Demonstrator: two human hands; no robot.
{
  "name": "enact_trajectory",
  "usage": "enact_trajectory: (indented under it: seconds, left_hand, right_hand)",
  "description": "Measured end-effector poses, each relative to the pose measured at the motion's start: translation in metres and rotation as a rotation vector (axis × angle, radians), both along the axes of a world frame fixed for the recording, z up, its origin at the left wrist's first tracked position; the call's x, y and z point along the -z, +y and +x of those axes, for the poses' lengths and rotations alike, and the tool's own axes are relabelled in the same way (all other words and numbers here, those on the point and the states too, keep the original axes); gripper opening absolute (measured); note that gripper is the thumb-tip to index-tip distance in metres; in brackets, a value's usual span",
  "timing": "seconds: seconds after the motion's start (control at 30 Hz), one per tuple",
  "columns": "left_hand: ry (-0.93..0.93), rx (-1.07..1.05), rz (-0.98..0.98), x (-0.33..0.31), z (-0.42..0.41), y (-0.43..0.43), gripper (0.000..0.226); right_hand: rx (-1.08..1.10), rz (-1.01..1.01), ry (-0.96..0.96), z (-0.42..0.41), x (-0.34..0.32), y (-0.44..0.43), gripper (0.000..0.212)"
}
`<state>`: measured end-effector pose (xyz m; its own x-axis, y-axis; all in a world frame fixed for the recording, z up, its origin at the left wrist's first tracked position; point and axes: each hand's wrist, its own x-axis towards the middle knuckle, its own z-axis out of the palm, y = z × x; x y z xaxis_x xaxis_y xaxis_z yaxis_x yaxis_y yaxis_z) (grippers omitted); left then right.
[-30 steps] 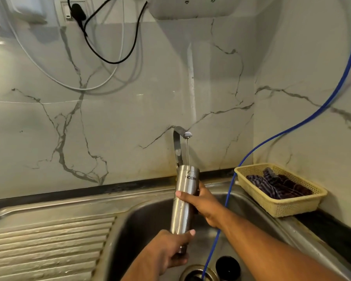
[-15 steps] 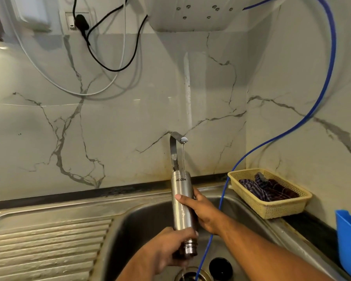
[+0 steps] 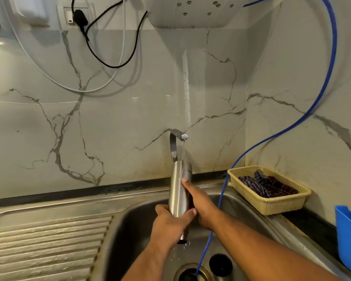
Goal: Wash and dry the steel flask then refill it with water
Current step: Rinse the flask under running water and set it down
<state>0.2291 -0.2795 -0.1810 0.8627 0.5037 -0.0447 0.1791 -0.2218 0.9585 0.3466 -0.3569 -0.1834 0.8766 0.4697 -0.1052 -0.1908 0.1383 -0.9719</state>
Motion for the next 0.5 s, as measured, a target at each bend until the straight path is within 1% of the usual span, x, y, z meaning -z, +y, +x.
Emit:
enact_trajectory:
  seconds: [0.07, 0.1, 0.13, 0.17, 0.23, 0.3, 0.33, 0.37, 0.4, 0.43, 0.47, 0.5]
  left_hand:
    - [-0.013, 0.012, 0.158, 0.002, -0.001, 0.003, 0.071]
    - [-0.027, 0.032, 0.179, 0.004, 0.000, 0.005, 0.072]
    - [-0.037, 0.052, 0.156, 0.005, 0.001, 0.006, 0.073]
    - [-0.040, 0.072, 0.096, 0.003, 0.001, 0.005, 0.074]
    - [-0.045, 0.122, -0.096, -0.002, -0.001, 0.003, 0.075]
    - [-0.052, 0.207, -0.325, -0.006, -0.002, 0.001, 0.068]
    - [-0.060, 0.253, -0.417, -0.008, -0.004, 0.000, 0.062]
    - [-0.076, 0.286, -0.463, -0.009, -0.004, 0.000, 0.057]
    - [-0.098, 0.293, -0.458, -0.009, -0.004, 0.000, 0.053]
    - [-0.121, 0.267, -0.410, -0.007, -0.003, -0.001, 0.052]
    - [-0.133, 0.214, -0.305, -0.004, 0.000, -0.001, 0.056]
    - [-0.133, 0.151, -0.155, -0.001, 0.003, 0.000, 0.063]
  right_hand:
    - [0.026, 0.009, -0.025, -0.001, -0.004, 0.003, 0.057]
    - [0.039, 0.012, -0.035, 0.000, -0.004, 0.004, 0.065]
    - [0.045, 0.015, -0.038, 0.001, -0.005, 0.005, 0.070]
    - [0.041, 0.021, -0.028, 0.002, -0.006, 0.005, 0.072]
    - [0.011, 0.056, 0.050, 0.001, -0.010, 0.002, 0.070]
    - [-0.027, 0.108, 0.124, 0.002, -0.012, -0.002, 0.070]
    - [-0.048, 0.130, 0.142, 0.001, -0.013, -0.003, 0.069]
    - [-0.052, 0.142, 0.143, 0.001, -0.013, -0.003, 0.071]
    - [-0.053, 0.147, 0.143, 0.001, -0.013, -0.002, 0.074]
    - [-0.046, 0.144, 0.138, 0.002, -0.013, -0.001, 0.076]
    - [-0.034, 0.141, 0.135, 0.000, -0.015, 0.001, 0.076]
    - [-0.009, 0.128, 0.116, -0.002, -0.017, 0.002, 0.073]
